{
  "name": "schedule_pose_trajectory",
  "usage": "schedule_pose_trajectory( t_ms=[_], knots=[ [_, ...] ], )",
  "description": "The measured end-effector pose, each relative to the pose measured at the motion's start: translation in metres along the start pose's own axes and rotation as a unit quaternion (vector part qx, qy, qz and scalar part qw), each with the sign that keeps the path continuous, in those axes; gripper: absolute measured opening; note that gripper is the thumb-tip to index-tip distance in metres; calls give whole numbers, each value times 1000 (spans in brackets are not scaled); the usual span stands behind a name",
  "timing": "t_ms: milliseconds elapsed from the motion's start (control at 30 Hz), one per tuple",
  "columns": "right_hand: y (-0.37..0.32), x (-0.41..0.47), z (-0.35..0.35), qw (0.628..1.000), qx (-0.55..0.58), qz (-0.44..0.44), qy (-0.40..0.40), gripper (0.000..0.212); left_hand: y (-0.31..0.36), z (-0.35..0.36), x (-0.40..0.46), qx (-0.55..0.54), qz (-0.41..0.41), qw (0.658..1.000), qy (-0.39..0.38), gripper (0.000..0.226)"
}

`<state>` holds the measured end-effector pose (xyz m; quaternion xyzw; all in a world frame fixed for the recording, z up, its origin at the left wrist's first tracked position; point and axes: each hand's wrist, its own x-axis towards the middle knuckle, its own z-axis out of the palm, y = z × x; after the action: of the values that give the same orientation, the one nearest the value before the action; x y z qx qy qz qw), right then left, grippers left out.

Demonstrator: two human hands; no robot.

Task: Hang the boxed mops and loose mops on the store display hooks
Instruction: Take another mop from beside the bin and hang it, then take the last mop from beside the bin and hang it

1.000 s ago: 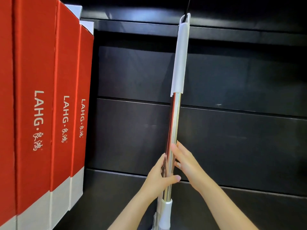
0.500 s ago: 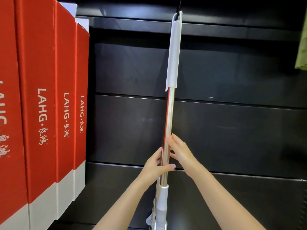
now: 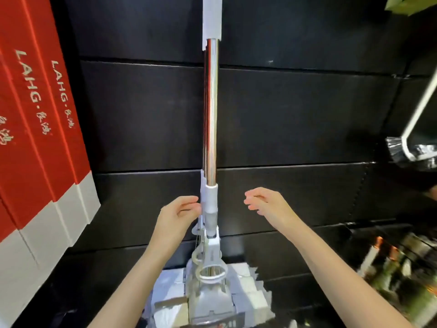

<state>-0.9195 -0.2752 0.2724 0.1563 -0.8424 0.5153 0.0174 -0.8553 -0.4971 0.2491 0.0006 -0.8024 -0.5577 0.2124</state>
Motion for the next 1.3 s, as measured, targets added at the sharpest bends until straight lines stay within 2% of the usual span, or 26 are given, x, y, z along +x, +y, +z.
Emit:
schedule_pose_trajectory(
  t_ms=[67, 167, 367, 500, 633, 767, 833, 900, 1067, 1167, 1300],
  knots=[
    [33, -37, -4, 999, -50, 20, 9, 10, -6, 11, -22, 20, -3, 999, -43, 19],
    [83, -107, -16, 993, -78, 83, 16, 19, -19, 43, -62, 47, -53, 987, -144, 27],
    [172, -257, -58, 972, -93, 213, 31, 22, -39, 129, -147, 73, -131, 923, -354, 32],
    [218, -354, -94, 950, -60, 287, 109, 14, -22, 205, -201, 55, -153, 882, -442, 34],
    [253, -453, -145, 921, -12, 339, 192, 9, 13, 302, -265, 46, -134, 842, -521, 32],
    [280, -554, -205, 875, 8, 391, 284, 16, 67, 406, -339, 11, -116, 802, -586, 27],
    [292, -601, -234, 847, 10, 411, 337, 13, 96, 452, -374, 0, -91, 775, -626, 23],
    [304, -642, -261, 820, 13, 429, 379, 10, 121, 494, -402, -7, -72, 754, -653, 22],
    [331, -699, -320, 759, 27, 450, 471, 13, 155, 573, -440, 2, -61, 731, -680, 42],
    [354, -699, -360, 750, 28, 446, 488, 10, 160, 618, -440, 23, -70, 722, -688, 44],
    [389, -678, -424, 760, 36, 425, 490, 11, 157, 694, -424, 48, -99, 742, -661, 38]
  ],
)
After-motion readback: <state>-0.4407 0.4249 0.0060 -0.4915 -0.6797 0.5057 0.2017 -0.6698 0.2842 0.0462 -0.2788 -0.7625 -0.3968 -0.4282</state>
